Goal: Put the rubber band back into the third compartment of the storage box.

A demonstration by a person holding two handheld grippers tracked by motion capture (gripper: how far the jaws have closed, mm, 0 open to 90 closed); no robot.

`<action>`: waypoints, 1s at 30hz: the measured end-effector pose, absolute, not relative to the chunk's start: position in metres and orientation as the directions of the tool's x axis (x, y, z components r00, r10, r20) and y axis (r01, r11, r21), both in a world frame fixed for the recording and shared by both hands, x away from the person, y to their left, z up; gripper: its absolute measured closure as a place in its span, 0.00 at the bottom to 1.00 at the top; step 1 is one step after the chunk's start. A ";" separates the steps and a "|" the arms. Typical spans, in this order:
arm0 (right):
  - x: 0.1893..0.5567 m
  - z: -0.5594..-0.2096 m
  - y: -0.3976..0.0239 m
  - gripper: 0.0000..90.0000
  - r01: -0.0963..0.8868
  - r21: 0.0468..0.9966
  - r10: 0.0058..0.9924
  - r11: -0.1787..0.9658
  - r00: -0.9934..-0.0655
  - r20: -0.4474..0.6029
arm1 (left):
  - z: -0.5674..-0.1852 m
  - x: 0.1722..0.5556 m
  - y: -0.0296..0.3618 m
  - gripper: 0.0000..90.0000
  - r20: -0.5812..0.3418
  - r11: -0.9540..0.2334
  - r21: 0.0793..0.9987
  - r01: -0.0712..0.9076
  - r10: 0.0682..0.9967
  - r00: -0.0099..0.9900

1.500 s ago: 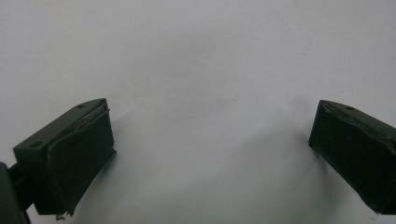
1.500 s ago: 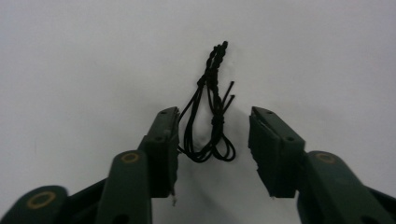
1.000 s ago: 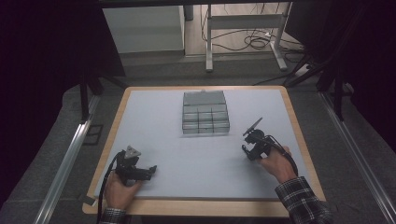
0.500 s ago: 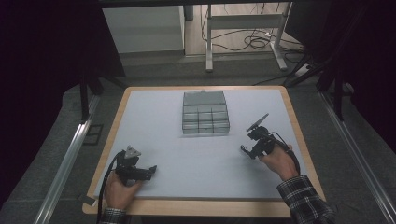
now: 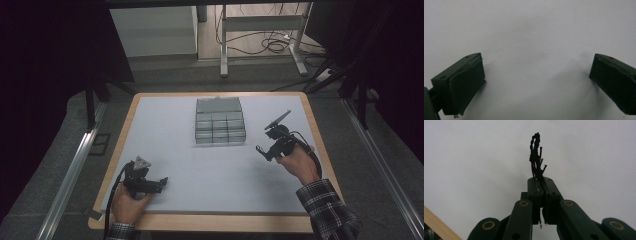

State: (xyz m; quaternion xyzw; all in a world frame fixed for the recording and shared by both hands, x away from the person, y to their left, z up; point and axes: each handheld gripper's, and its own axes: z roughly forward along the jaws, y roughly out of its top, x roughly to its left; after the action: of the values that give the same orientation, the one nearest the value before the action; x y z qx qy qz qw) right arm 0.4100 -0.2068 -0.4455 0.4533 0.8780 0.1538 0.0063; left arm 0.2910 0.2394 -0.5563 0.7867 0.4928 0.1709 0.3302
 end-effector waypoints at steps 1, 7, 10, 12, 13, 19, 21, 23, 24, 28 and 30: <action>0.411 -0.444 -0.206 0.94 0.798 0.278 0.801 0.535 -0.584 0.133 | -0.556 0.291 0.239 0.00 -0.057 -0.296 0.688 0.663 0.888 0.456; 0.418 -0.440 -0.205 0.94 0.806 0.286 0.807 0.517 -0.571 0.149 | -0.556 0.291 0.239 0.00 -0.056 -0.296 0.688 0.663 0.888 0.456; 0.422 -0.438 -0.203 0.94 0.809 0.288 0.810 0.512 -0.567 0.151 | -0.556 0.291 0.239 0.00 -0.057 -0.296 0.688 0.663 0.888 0.456; 0.425 -0.435 -0.202 0.94 0.810 0.295 0.811 0.507 -0.564 0.155 | -0.556 0.291 0.239 0.00 -0.057 -0.296 0.688 0.663 0.888 0.456; 0.426 -0.433 -0.201 0.94 0.810 0.296 0.812 0.506 -0.563 0.155 | -0.556 0.291 0.239 0.00 -0.057 -0.296 0.688 0.663 0.888 0.456; 0.434 -0.428 -0.195 0.94 0.810 0.310 0.814 0.497 -0.559 0.155 | -0.556 0.291 0.239 0.00 -0.057 -0.296 0.688 0.663 0.888 0.456; 0.437 -0.427 -0.193 0.94 0.811 0.313 0.815 0.494 -0.558 0.159 | -0.556 0.291 0.239 0.00 -0.057 -0.296 0.688 0.663 0.888 0.456; 0.439 -0.426 -0.192 0.94 0.813 0.317 0.817 0.489 -0.554 0.161 | -0.556 0.291 0.239 0.00 -0.057 -0.296 0.688 0.663 0.888 0.456; 0.441 -0.426 -0.191 0.94 0.814 0.320 0.818 0.485 -0.552 0.162 | -0.556 0.291 0.239 0.00 -0.057 -0.296 0.688 0.663 0.888 0.456; 0.445 -0.424 -0.190 0.94 0.817 0.334 0.823 0.470 -0.543 0.169 | -0.556 0.291 0.239 0.00 -0.057 -0.296 0.688 0.663 0.888 0.456; 0.448 -0.422 -0.189 0.94 0.816 0.345 0.824 0.463 -0.540 0.172 | -0.556 0.291 0.239 0.00 -0.057 -0.296 0.688 0.663 0.888 0.456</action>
State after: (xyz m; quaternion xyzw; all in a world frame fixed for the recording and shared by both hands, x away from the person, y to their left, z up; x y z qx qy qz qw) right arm 0.4478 -0.1889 -0.4224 0.4794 0.8553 0.1962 0.0093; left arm 0.2910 0.2394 -0.5563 0.7867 0.4928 0.1709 0.3301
